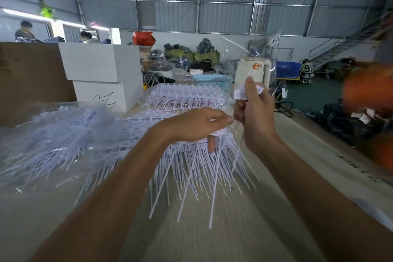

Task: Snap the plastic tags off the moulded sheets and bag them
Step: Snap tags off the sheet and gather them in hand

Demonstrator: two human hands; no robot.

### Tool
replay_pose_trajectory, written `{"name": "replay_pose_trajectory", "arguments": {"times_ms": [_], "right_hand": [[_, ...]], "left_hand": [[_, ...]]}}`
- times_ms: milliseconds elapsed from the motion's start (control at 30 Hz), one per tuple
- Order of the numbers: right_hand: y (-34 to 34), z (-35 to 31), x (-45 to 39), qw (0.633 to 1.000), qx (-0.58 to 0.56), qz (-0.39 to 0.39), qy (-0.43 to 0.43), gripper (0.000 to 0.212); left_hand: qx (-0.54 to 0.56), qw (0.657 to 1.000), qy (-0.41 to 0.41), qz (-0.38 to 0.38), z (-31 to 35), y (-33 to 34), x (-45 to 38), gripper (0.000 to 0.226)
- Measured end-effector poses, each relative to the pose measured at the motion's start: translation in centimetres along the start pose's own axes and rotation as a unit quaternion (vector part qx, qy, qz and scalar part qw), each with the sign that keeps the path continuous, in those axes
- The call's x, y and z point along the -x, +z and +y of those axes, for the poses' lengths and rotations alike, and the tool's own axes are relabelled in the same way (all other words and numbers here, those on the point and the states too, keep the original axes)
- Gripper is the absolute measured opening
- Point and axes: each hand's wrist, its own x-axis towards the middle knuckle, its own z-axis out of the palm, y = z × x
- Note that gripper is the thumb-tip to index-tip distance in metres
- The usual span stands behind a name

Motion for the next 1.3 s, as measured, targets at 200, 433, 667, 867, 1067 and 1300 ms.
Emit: {"name": "replay_pose_trajectory", "arguments": {"times_ms": [200,433,667,867,1067,1300], "right_hand": [[0.2,-1.1,-0.3,0.991,-0.119,0.027,0.055,0.029],[-0.7,-2.1,-1.1,0.966,-0.233,0.032,0.111,0.04],[-1.0,-2.8,-1.6,0.963,-0.248,0.031,0.095,0.038],[-0.7,-2.5,-1.0,0.959,-0.243,-0.046,0.138,0.026],[0.3,-2.5,-0.4,0.973,-0.193,-0.041,0.117,0.026],[0.1,-2.1,-0.3,0.972,-0.163,-0.164,0.047,0.027]], "left_hand": [[-0.069,0.989,0.117,0.064,1.2,1.3,-1.2,0.038],[0.151,0.983,0.099,0.02,2.2,2.2,-0.6,0.05],[0.155,0.984,0.085,0.014,3.0,2.3,-0.5,0.042],[0.157,0.984,0.066,0.048,2.5,1.9,-0.3,0.041],[0.171,0.982,0.063,0.053,2.4,1.9,-0.3,0.04],[0.24,0.966,0.074,0.062,1.8,1.2,-0.2,0.035]]}}
